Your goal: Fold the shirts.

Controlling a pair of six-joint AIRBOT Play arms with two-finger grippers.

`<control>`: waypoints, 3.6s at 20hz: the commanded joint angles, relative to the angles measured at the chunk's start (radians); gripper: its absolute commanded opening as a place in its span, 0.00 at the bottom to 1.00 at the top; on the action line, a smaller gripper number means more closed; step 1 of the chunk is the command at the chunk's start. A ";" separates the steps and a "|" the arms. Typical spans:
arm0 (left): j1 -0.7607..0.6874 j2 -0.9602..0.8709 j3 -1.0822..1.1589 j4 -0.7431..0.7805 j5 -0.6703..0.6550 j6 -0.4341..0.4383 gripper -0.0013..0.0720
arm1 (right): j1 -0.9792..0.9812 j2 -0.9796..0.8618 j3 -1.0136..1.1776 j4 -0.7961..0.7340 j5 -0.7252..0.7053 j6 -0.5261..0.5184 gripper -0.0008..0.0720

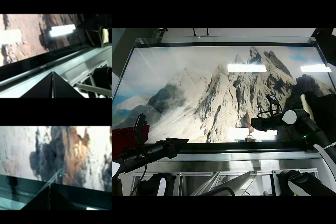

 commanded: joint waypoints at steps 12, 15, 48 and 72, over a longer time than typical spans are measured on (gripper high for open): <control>0.004 -0.187 0.211 0.416 0.156 -0.121 0.73 | 0.001 0.001 0.000 0.000 0.000 0.000 0.03; 0.061 -0.353 0.388 0.753 0.155 -0.323 0.96 | 0.001 0.001 0.000 0.000 0.000 0.000 0.03; 0.002 -0.630 0.780 0.292 0.267 -0.082 0.04 | 0.000 -0.001 0.000 -0.001 0.000 0.000 0.03; -0.143 -0.620 0.199 0.314 -0.011 -0.076 0.95 | -0.266 -0.291 0.272 0.129 0.015 -0.422 0.78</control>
